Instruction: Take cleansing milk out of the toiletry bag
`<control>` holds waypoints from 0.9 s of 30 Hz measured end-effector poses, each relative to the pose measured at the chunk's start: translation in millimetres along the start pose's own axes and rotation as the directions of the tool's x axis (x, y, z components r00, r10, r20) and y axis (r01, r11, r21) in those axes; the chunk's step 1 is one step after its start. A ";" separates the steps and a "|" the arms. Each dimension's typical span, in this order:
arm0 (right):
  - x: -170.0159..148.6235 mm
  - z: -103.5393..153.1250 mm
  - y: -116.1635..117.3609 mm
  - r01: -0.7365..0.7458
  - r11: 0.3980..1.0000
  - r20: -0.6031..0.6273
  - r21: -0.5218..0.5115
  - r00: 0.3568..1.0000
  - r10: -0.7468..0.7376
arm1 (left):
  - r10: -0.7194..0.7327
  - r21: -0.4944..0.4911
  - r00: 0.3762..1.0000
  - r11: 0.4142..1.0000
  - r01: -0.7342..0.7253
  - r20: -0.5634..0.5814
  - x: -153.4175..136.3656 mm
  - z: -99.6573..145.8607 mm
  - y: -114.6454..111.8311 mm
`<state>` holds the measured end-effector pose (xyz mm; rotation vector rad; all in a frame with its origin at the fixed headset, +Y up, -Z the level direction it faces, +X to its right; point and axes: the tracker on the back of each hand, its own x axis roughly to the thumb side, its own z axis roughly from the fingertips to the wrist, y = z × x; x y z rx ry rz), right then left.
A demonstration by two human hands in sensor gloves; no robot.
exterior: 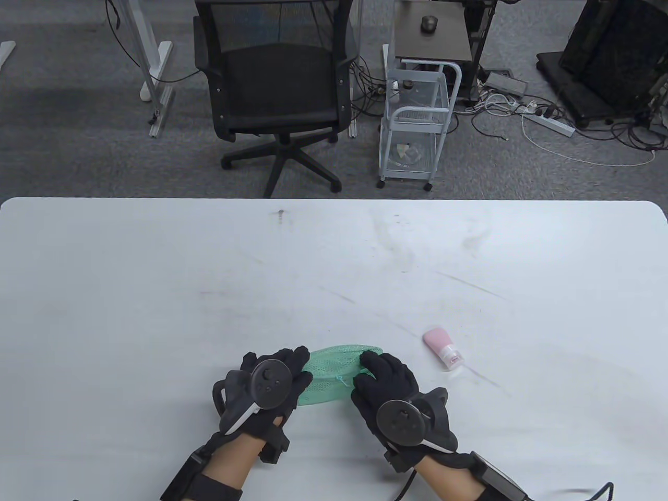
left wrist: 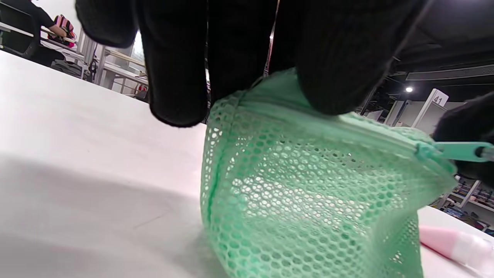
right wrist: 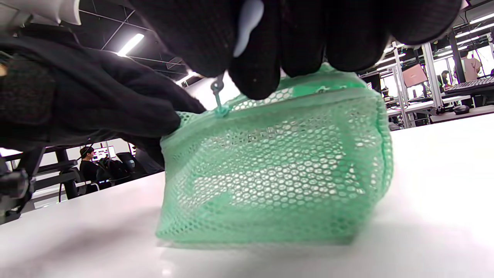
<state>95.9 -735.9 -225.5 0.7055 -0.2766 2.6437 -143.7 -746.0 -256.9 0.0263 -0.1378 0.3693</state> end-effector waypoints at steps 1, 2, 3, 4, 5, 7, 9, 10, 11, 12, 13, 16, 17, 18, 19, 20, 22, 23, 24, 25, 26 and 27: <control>-0.1 0.0 -0.1 0.000 1.000 -0.002 -0.001 1.000 0.000 | -0.003 0.014 1.000 1.000 0.003 -0.001 -0.4 -0.1 0.9; -0.4 0.1 -0.1 0.002 1.000 -0.004 -0.004 1.000 -0.002 | -0.006 0.021 1.000 1.000 0.006 -0.001 -1.0 -0.3 1.9; -0.6 0.0 -0.3 0.004 1.000 -0.006 -0.005 1.000 -0.004 | -0.005 0.030 1.000 1.000 0.005 -0.002 -1.5 -0.1 2.6; -0.9 0.0 -0.6 0.006 1.000 -0.010 -0.007 1.000 -0.006 | -0.005 0.038 1.000 0.999 0.005 -0.005 -1.7 0.0 3.1; -1.2 0.1 -0.9 0.006 1.000 -0.019 -0.015 1.000 -0.007 | -0.011 0.046 1.000 0.999 0.011 -0.008 -1.9 0.3 3.8; -1.8 0.0 -1.3 0.003 1.000 -0.027 -0.020 1.000 -0.003 | -0.016 0.061 1.000 0.998 0.017 -0.016 -2.5 0.2 3.9; -3.4 0.0 -1.9 0.011 1.000 -0.040 -0.026 0.999 -0.012 | -0.017 0.065 1.000 0.998 0.019 -0.023 -3.2 -0.2 3.9; -4.6 -0.5 -2.1 0.017 1.000 -0.046 -0.024 0.999 -0.018 | -0.016 0.073 0.999 0.997 0.018 -0.032 -3.9 -0.4 4.7; -5.5 -0.6 -2.2 0.022 0.999 -0.050 -0.023 0.999 -0.023 | -0.018 0.079 0.999 0.997 0.021 -0.037 -4.4 -0.3 5.1; -7.4 -0.8 -2.6 0.034 0.999 -0.059 -0.023 0.998 -0.035 | -0.024 0.085 0.999 0.996 0.027 -0.045 -5.4 -0.8 6.6; -8.5 -1.1 -2.8 0.040 0.999 -0.063 -0.023 0.997 -0.042 | -0.024 0.087 0.998 0.996 0.029 -0.050 -6.6 -0.9 7.1; -14.3 -2.3 -3.0 0.071 0.997 -0.089 -0.020 0.993 -0.073 | -0.012 0.095 0.998 0.995 0.018 -0.068 -12.0 -2.2 9.4; -16.6 -2.7 -3.0 0.081 0.997 -0.097 -0.016 0.992 -0.082 | -0.011 0.098 0.997 0.995 0.019 -0.074 -13.9 -2.6 9.8; -18.3 -3.2 -3.3 0.089 0.996 -0.103 -0.015 0.991 -0.090 | -0.010 0.100 0.997 0.995 0.017 -0.079 -15.5 -3.0 10.5; -20.9 -3.5 -3.4 0.102 0.995 -0.113 -0.016 0.988 -0.104 | -0.003 0.102 0.996 0.995 0.012 -0.087 -17.7 -3.6 11.2; -23.4 -4.0 -3.6 0.117 0.993 -0.119 -0.013 0.986 -0.118 | 0.002 0.102 0.996 0.995 0.008 -0.094 -19.9 -4.0 11.8; -27.2 -4.6 -4.5 0.144 0.990 -0.127 -0.013 0.981 -0.144 | 0.012 0.107 0.994 0.994 0.000 -0.106 -23.5 -4.8 12.8; -29.6 -5.0 -4.9 0.159 0.987 -0.130 -0.013 0.979 -0.159 | 0.013 0.108 0.994 0.994 -0.001 -0.111 -25.2 -5.2 13.4; -31.1 -5.2 -5.1 0.173 0.985 -0.128 -0.010 0.977 -0.173 | 0.018 0.111 0.993 0.994 -0.005 -0.114 -26.4 -5.4 13.9; -34.0 -5.8 -5.2 0.192 0.981 -0.130 -0.001 0.973 -0.191 | 0.022 0.113 0.993 0.994 -0.008 -0.120 -28.2 -5.7 14.7; -36.0 -6.0 -5.8 0.209 0.978 -0.138 0.000 0.969 -0.207 | 0.026 0.116 0.992 0.993 -0.011 -0.125 -29.7 -5.8 15.0; -39.5 -6.3 -5.2 0.244 0.970 -0.140 0.002 0.960 -0.241 | 0.033 0.120 0.991 0.993 -0.018 -0.128 -30.7 -6.0 16.0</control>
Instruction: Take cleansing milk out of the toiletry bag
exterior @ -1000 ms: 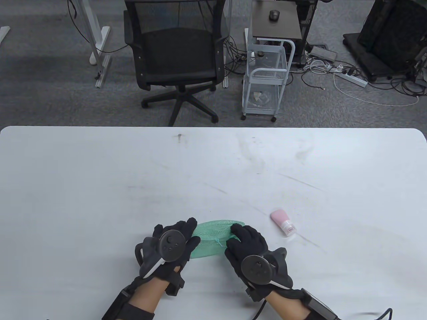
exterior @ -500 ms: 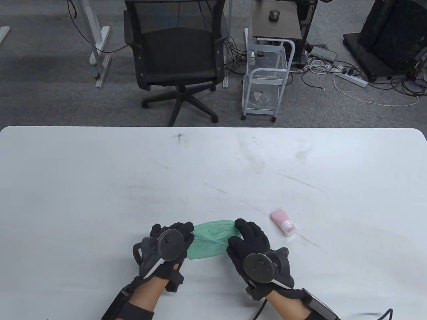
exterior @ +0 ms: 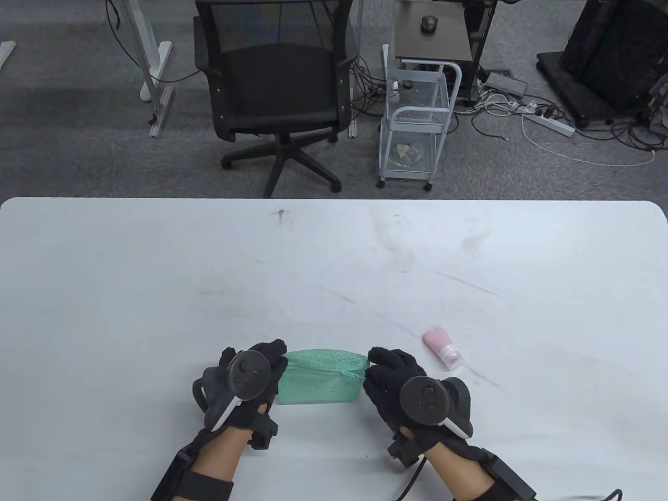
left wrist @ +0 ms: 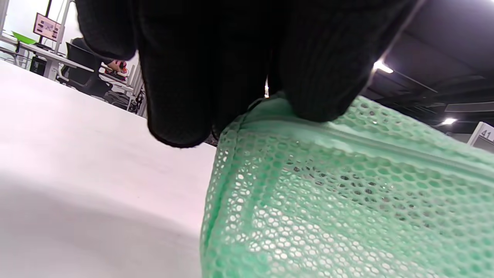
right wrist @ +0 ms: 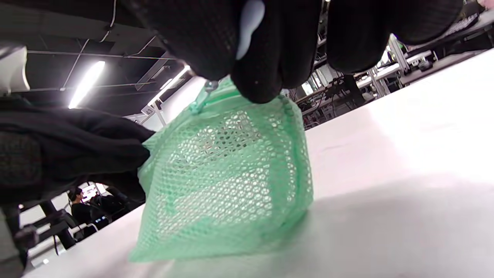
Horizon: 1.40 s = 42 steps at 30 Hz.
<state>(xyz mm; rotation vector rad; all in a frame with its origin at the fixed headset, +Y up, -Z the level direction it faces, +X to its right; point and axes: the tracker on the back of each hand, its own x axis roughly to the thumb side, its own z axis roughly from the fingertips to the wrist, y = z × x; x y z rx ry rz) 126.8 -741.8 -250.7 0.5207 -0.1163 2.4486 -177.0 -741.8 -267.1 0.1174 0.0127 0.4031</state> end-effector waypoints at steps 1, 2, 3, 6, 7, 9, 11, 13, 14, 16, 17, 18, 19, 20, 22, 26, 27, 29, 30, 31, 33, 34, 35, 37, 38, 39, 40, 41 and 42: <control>-2.3 -0.8 -1.2 0.031 1.000 -0.004 0.004 1.000 -0.031 | 0.003 0.003 1.000 1.000 -0.003 -0.003 -1.6 -0.4 0.2; -5.3 -1.2 -2.3 0.060 0.998 -0.017 0.000 0.998 -0.060 | 0.012 0.006 1.000 1.000 -0.012 -0.008 -2.6 -0.7 1.1; -7.1 -1.5 -3.4 0.075 0.997 -0.023 -0.004 0.997 -0.076 | 0.017 0.007 1.000 1.000 -0.017 -0.012 -3.4 -0.9 1.6; -15.4 -2.9 -8.9 0.116 0.993 -0.032 -0.014 0.993 -0.116 | 0.038 0.023 0.999 0.999 -0.037 -0.028 -7.2 -1.6 4.4; -18.4 -3.1 -10.6 0.123 0.992 -0.035 -0.019 0.992 -0.124 | 0.048 0.027 0.998 0.999 -0.047 -0.032 -8.7 -2.0 5.8; -22.7 -3.5 -14.0 0.131 0.991 -0.045 -0.034 0.990 -0.133 | 0.070 0.041 0.997 0.997 -0.069 -0.043 -11.5 -2.3 8.0; -26.9 -3.8 -17.6 0.128 0.991 -0.055 -0.048 0.990 -0.130 | 0.095 0.053 0.994 0.994 -0.092 -0.053 -14.2 -2.4 11.4; -29.0 -4.3 -19.4 0.122 0.991 -0.062 -0.056 0.990 -0.125 | 0.116 0.051 0.992 0.992 -0.113 -0.056 -15.4 -2.5 12.8; -29.3 -4.5 -19.9 0.114 0.992 -0.063 -0.059 0.991 -0.118 | 0.124 0.051 0.991 0.991 -0.121 -0.057 -15.3 -2.2 13.1; -29.2 -4.9 -19.7 0.085 0.995 -0.065 -0.059 0.994 -0.089 | 0.121 0.048 0.991 0.992 -0.119 -0.054 -14.8 -2.0 13.3; -29.1 -4.9 -18.9 0.068 0.996 -0.064 -0.060 0.995 -0.071 | 0.112 0.048 0.992 0.993 -0.110 -0.049 -14.2 -1.7 12.9; -29.0 -4.7 -18.2 0.054 0.997 -0.062 -0.059 0.996 -0.058 | 0.105 0.047 0.993 0.994 -0.103 -0.045 -13.9 -1.4 12.8; -29.0 -4.7 -17.6 0.047 0.997 -0.060 -0.058 0.997 -0.051 | 0.098 0.044 0.994 0.994 -0.097 -0.041 -13.6 -1.2 12.7; -28.9 -4.5 -16.9 0.040 0.998 -0.059 -0.052 0.997 -0.043 | 0.092 0.044 0.995 0.995 -0.090 -0.033 -13.2 -0.3 12.8; -29.0 -3.9 -15.3 0.030 0.999 -0.059 -0.040 0.998 -0.033 | 0.093 0.039 0.996 0.995 -0.093 -0.012 -12.0 0.9 12.7; -30.8 -4.2 -10.5 0.014 1.000 -0.062 -0.021 0.998 -0.015 | 0.106 0.030 0.994 0.994 -0.106 0.025 -7.3 4.5 11.6; -30.7 -4.6 -9.7 0.015 1.000 -0.058 -0.022 0.998 -0.016 | 0.105 0.026 0.994 0.994 -0.106 0.034 -4.9 5.6 10.8; -30.2 -5.3 -7.4 0.011 1.000 -0.055 -0.012 0.998 -0.011 | 0.109 0.021 0.993 0.994 -0.110 0.053 -1.2 7.3 9.7; -29.9 -5.4 -6.2 0.007 1.000 -0.053 -0.006 0.999 -0.007 | 0.112 0.018 0.992 0.993 -0.113 0.062 0.8 8.3 9.3; -29.7 -5.9 -5.0 0.000 1.000 -0.050 0.002 0.999 0.000 | 0.115 0.015 0.991 0.993 -0.117 0.073 3.0 9.2 8.9; -29.7 -6.7 -2.3 -0.013 1.000 -0.048 0.025 0.999 0.015 | 0.125 0.007 0.988 0.992 -0.126 0.092 6.9 11.2 8.2; -29.8 -7.0 -1.7 -0.015 1.000 -0.048 0.027 0.999 0.017 | 0.129 0.004 0.987 0.991 -0.130 0.098 8.2 11.9 7.9; -29.9 -7.3 -1.2 -0.017 0.999 -0.049 0.027 0.999 0.018 | 0.134 0.000 0.985 0.991 -0.134 0.106 9.9 12.8 7.7; -29.7 -7.7 -1.4 -0.015 1.000 -0.047 0.020 0.999 0.016 | 0.147 -0.016 0.982 0.989 -0.146 0.118 11.8 13.6 6.7; -29.7 -7.9 -1.4 -0.010 1.000 -0.044 0.020 0.999 0.011 | 0.165 -0.027 0.979 0.986 -0.163 0.120 12.7 14.2 5.8; -29.7 -7.9 -1.5 -0.004 1.000 -0.039 0.018 0.999 0.005 | 0.175 -0.033 0.977 0.985 -0.172 0.122 13.4 14.5 5.2; -29.4 -8.0 -1.5 0.001 1.000 -0.032 0.017 1.000 0.000 | 0.182 -0.040 0.975 0.983 -0.178 0.126 14.2 14.6 4.8; -29.4 -8.3 -1.3 0.005 1.000 -0.024 0.020 1.000 -0.004 | 0.188 -0.050 0.974 0.982 -0.183 0.128 15.0 14.8 3.8; -29.3 -8.8 -1.0 0.004 1.000 -0.020 0.029 1.000 -0.003 | 0.190 -0.054 0.973 0.981 -0.185 0.127 15.4 15.0 3.1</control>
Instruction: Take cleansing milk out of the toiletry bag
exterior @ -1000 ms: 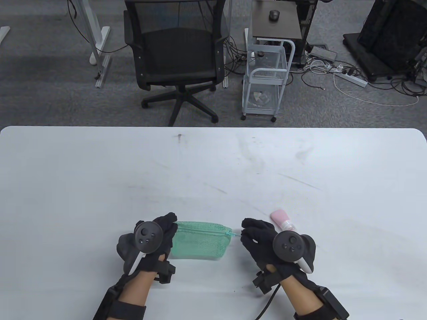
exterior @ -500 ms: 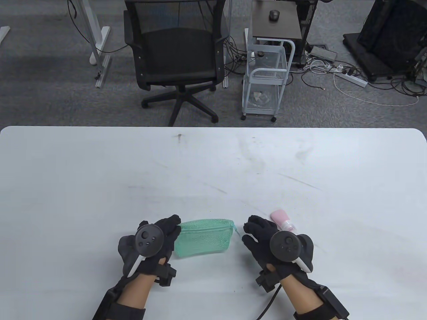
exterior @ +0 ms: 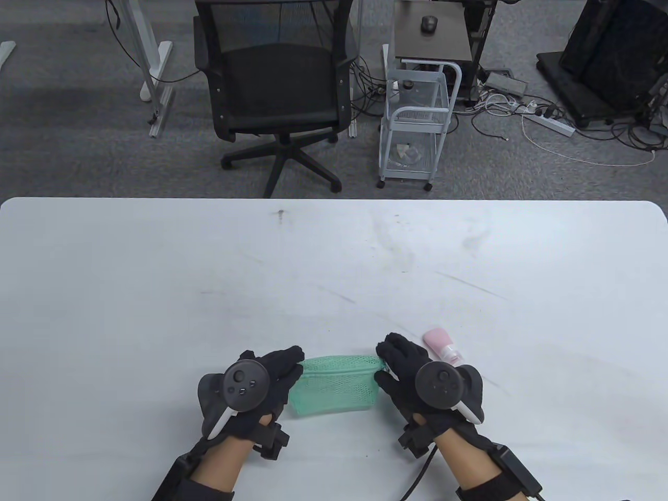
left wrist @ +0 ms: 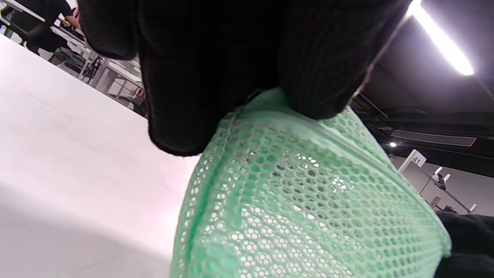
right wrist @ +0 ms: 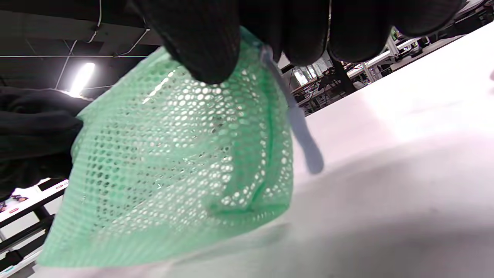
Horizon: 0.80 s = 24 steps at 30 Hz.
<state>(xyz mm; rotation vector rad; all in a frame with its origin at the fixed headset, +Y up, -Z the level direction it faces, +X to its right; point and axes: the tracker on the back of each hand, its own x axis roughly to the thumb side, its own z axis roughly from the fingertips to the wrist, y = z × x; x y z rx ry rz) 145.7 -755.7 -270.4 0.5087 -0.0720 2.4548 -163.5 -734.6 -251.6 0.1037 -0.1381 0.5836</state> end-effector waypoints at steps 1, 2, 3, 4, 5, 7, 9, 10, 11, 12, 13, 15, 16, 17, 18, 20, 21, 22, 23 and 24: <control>0.1 0.0 0.1 -0.004 1.000 0.001 0.008 1.000 0.004 | -0.001 -0.002 1.000 1.000 0.001 -0.001 0.1 0.0 -0.3; 0.0 0.2 -0.1 -0.010 1.000 0.002 0.003 1.000 0.010 | -0.002 -0.004 1.000 1.000 0.002 -0.002 0.2 0.0 -0.7; 0.0 -0.1 -0.3 -0.010 1.000 0.005 0.003 1.000 0.010 | -0.004 -0.005 1.000 1.000 0.004 -0.004 0.1 0.0 -0.9; 0.1 -0.3 -0.7 -0.008 1.000 0.005 0.006 1.000 0.008 | -0.004 -0.005 1.000 1.000 0.004 -0.006 -0.1 -0.1 -0.9; 0.1 -0.4 -1.1 -0.005 1.000 0.004 0.008 1.000 0.005 | -0.004 -0.006 1.000 1.000 0.004 -0.008 -0.5 -0.3 -1.0; -0.2 -0.5 -2.7 0.004 1.000 0.001 0.003 1.000 -0.004 | -0.004 -0.016 1.000 1.000 0.003 -0.013 -1.1 -0.8 -1.3; -1.2 -0.5 -4.6 0.012 1.000 -0.011 0.001 1.000 -0.012 | -0.012 -0.017 1.000 1.000 0.012 -0.018 -1.2 -0.9 -1.8; -1.8 -0.6 -5.2 0.012 1.000 -0.016 0.001 1.000 -0.012 | -0.020 -0.017 1.000 1.000 0.019 -0.018 -1.0 -0.9 -1.8; -2.9 -0.7 -6.0 0.010 1.000 -0.027 0.004 1.000 -0.010 | -0.030 -0.016 0.999 0.999 0.030 -0.016 -0.9 -0.9 -1.8; -4.6 -0.8 -6.8 0.011 1.000 -0.045 0.006 0.999 -0.011 | -0.039 -0.016 0.999 0.999 0.038 -0.017 -0.8 -0.9 -1.8; -5.8 -0.9 -7.1 0.014 1.000 -0.056 0.008 0.998 -0.014 | -0.043 -0.015 0.999 0.999 0.043 -0.017 -0.6 -0.8 -1.8; -9.8 -1.6 -7.8 0.016 1.000 -0.088 0.013 0.996 -0.014 | -0.054 -0.016 0.998 0.998 0.054 -0.017 -0.3 -0.8 -1.6; -11.4 -1.7 -7.8 0.010 1.000 -0.103 0.022 0.995 -0.007 | -0.056 -0.017 0.998 0.998 0.056 -0.019 -0.3 -0.7 -1.8; -13.2 -2.1 -7.7 0.003 1.000 -0.112 0.026 0.994 0.000 | -0.060 -0.020 0.998 0.998 0.059 -0.020 -0.2 -0.7 -2.1; -15.1 -2.7 -7.2 -0.005 0.999 -0.129 0.034 0.992 0.010 | -0.066 -0.028 0.998 0.997 0.065 -0.022 -0.2 -0.9 -2.8; -18.1 -3.5 -6.7 -0.019 0.999 -0.149 0.040 0.988 0.025 | -0.072 -0.040 0.997 0.997 0.071 -0.022 -0.4 -1.4 -4.1; -19.0 -3.8 -6.5 -0.023 0.999 -0.157 0.040 0.987 0.029 | -0.075 -0.044 0.997 0.996 0.074 -0.022 -0.4 -1.7 -4.7; -20.1 -4.1 -6.6 -0.029 0.999 -0.165 0.036 0.986 0.034 | -0.080 -0.051 0.996 0.996 0.079 -0.024 -0.4 -1.8 -5.5; -21.1 -4.5 -6.7 -0.031 0.999 -0.169 0.029 0.985 0.035 | -0.084 -0.054 0.996 0.995 0.083 -0.023 -0.4 -2.0 -6.3; -21.6 -4.9 -6.6 -0.033 0.999 -0.169 0.027 0.985 0.037 | -0.087 -0.057 0.996 0.995 0.086 -0.023 -0.4 -2.1 -6.8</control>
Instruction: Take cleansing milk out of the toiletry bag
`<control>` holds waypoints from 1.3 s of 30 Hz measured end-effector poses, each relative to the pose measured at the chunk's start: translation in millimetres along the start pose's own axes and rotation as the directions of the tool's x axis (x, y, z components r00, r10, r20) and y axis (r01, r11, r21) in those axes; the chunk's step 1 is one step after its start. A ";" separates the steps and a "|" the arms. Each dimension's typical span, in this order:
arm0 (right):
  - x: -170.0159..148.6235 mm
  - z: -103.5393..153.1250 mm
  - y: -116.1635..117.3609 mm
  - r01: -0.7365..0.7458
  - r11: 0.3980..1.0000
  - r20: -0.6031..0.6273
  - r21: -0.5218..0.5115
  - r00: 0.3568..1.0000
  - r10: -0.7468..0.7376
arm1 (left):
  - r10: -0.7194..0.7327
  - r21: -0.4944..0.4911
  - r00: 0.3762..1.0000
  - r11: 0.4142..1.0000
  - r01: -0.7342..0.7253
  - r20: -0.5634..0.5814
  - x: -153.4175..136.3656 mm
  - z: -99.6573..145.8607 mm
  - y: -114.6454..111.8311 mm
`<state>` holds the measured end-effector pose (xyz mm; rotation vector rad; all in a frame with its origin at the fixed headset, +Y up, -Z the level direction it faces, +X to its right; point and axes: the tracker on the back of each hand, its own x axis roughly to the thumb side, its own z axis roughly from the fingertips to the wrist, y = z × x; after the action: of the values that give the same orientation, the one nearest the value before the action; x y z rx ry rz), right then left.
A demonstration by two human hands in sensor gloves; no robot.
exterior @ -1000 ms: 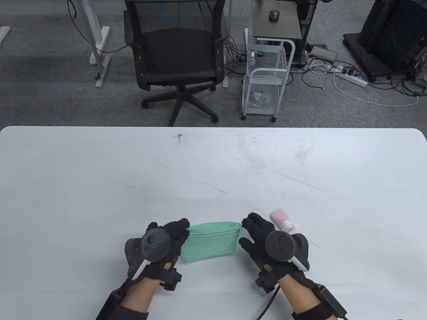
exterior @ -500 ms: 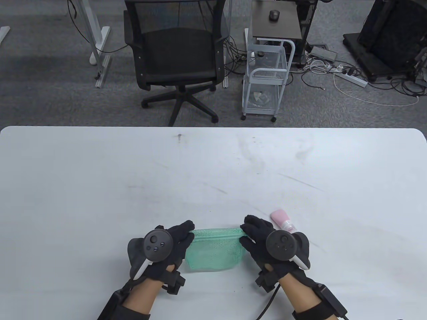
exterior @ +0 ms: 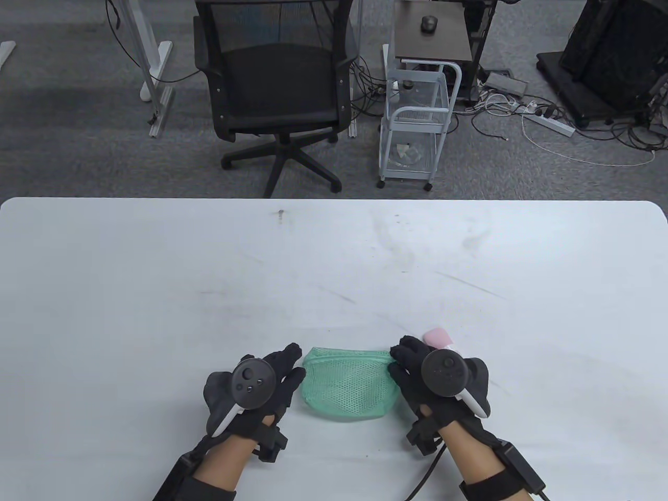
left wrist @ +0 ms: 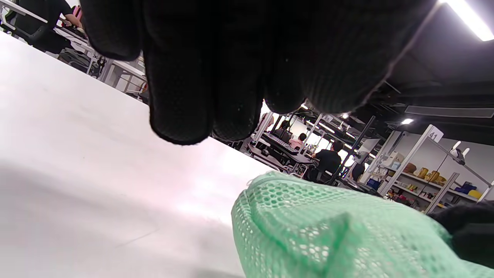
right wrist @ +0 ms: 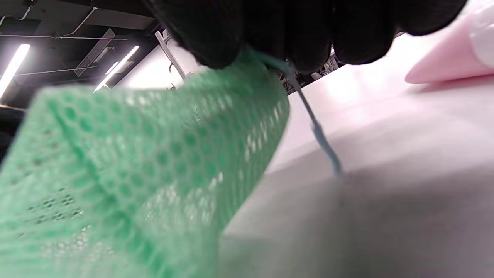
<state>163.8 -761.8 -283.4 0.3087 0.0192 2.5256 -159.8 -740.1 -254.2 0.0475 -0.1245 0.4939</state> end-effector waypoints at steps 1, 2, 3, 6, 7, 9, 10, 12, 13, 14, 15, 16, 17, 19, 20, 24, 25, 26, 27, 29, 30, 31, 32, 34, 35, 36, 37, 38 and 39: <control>-0.3 -0.3 0.0 -0.002 1.000 -0.002 -0.001 1.000 0.002 | -0.002 -0.003 1.000 1.000 0.002 -0.001 0.2 -0.1 -0.4; -0.7 -0.6 0.1 -0.007 1.000 -0.003 -0.004 1.000 0.007 | -0.003 -0.005 1.000 1.000 0.003 0.000 0.4 -0.2 -0.7; -0.4 -0.6 -0.1 -0.009 1.000 -0.003 -0.005 1.000 0.009 | -0.005 -0.006 1.000 1.000 0.005 0.000 0.8 -0.2 -0.7; 0.0 -0.7 -0.3 -0.009 1.000 -0.001 -0.011 1.000 0.009 | -0.007 -0.008 1.000 1.000 0.007 0.001 1.1 -0.2 -0.8; 0.2 -0.5 -0.6 -0.008 1.000 0.002 -0.017 1.000 0.008 | -0.007 -0.008 1.000 1.000 0.007 0.001 1.1 -0.3 -0.9; 0.3 -0.2 -0.9 -0.008 1.000 0.005 -0.020 1.000 0.008 | -0.007 -0.008 1.000 1.000 0.007 0.000 0.9 -0.4 -0.8; 0.5 0.0 -1.4 -0.007 1.000 0.006 -0.022 1.000 0.007 | -0.007 -0.006 1.000 1.000 0.007 0.000 0.8 -0.4 -0.8; 1.2 0.2 -3.0 -0.008 1.000 0.012 -0.030 1.000 0.008 | -0.009 0.001 1.000 1.000 0.009 -0.001 0.5 0.0 0.0; 1.7 0.5 -4.2 -0.013 0.999 0.016 -0.035 1.000 0.013 | -0.010 0.004 1.000 1.000 0.010 -0.002 0.5 0.1 0.4; 2.0 0.8 -5.1 -0.017 0.999 0.018 -0.042 1.000 0.018 | -0.011 0.007 1.000 1.000 0.011 -0.002 0.4 0.2 1.0; 2.3 1.2 -6.5 -0.027 0.998 0.021 -0.050 0.999 0.028 | -0.012 0.011 1.000 1.000 0.012 -0.003 0.5 0.6 2.0; 2.7 1.8 -8.1 -0.038 0.998 0.026 -0.059 0.999 0.040 | -0.012 0.016 1.000 1.000 0.012 -0.004 0.5 1.0 3.2; 3.5 2.6 -9.6 -0.059 0.995 0.031 -0.076 0.998 0.062 | -0.015 0.022 1.000 1.000 0.015 -0.004 0.8 1.6 4.6; 5.2 3.7 -14.0 -0.138 0.985 0.045 -0.101 0.989 0.143 | -0.044 0.037 0.999 0.998 0.044 -0.001 2.0 3.2 7.8; 6.0 4.1 -15.4 -0.167 0.980 0.050 -0.111 0.984 0.173 | -0.054 0.045 0.999 0.998 0.054 0.002 2.4 3.8 9.1; 9.8 7.0 -23.8 -0.264 0.951 0.064 -0.158 0.959 0.277 | -0.104 0.083 0.995 0.991 0.103 0.007 6.2 8.3 17.2; 11.2 7.8 -25.8 -0.277 0.946 0.067 -0.167 0.954 0.291 | -0.116 0.097 0.993 0.989 0.115 0.014 7.6 9.7 19.2; 12.1 8.3 -27.1 -0.287 0.943 0.069 -0.171 0.951 0.302 | -0.126 0.105 0.992 0.987 0.124 0.018 8.3 10.3 20.5; 13.8 9.4 -28.7 -0.300 0.937 0.075 -0.180 0.945 0.317 | -0.135 0.116 0.991 0.985 0.132 0.021 9.9 11.9 22.0; 17.4 11.2 -31.4 -0.327 0.925 0.085 -0.196 0.934 0.348 | -0.150 0.129 0.988 0.981 0.144 0.034 13.0 14.0 23.8; 18.9 12.1 -32.3 -0.335 0.921 0.091 -0.200 0.929 0.358 | -0.155 0.134 0.987 0.980 0.149 0.038 14.2 14.9 24.2; 21.4 13.6 -33.4 -0.342 0.916 0.099 -0.210 0.924 0.368 | -0.165 0.142 0.985 0.977 0.157 0.047 16.4 16.2 24.8; 23.6 14.8 -34.0 -0.348 0.912 0.107 -0.216 0.920 0.376 | -0.172 0.146 0.984 0.976 0.162 0.051 18.1 17.3 24.9; 28.8 17.7 -34.8 -0.365 0.905 0.120 -0.220 0.910 0.397 | -0.190 0.153 0.980 0.972 0.178 0.063 21.7 19.1 24.5; 31.0 18.8 -34.9 -0.372 0.901 0.127 -0.224 0.905 0.405 | -0.195 0.154 0.978 0.971 0.183 0.068 22.9 19.6 24.1; 34.6 20.7 -34.9 -0.382 0.895 0.141 -0.229 0.897 0.419 | -0.201 0.153 0.977 0.970 0.187 0.076 24.8 20.2 23.4; 36.8 21.7 -34.7 -0.388 0.892 0.148 -0.232 0.892 0.427 | -0.203 0.153 0.976 0.970 0.189 0.078 25.8 20.6 22.9; 40.0 23.3 -34.1 -0.399 0.887 0.158 -0.234 0.884 0.439 | -0.206 0.152 0.975 0.970 0.191 0.084 27.1 21.0 22.2; 43.3 24.9 -33.3 -0.409 0.882 0.167 -0.234 0.877 0.450 | -0.209 0.152 0.974 0.969 0.195 0.087 28.3 21.5 21.7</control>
<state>153.3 -711.3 -252.6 0.5617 -0.4239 2.8885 -147.8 -709.4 -228.9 0.2242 -0.1832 0.2955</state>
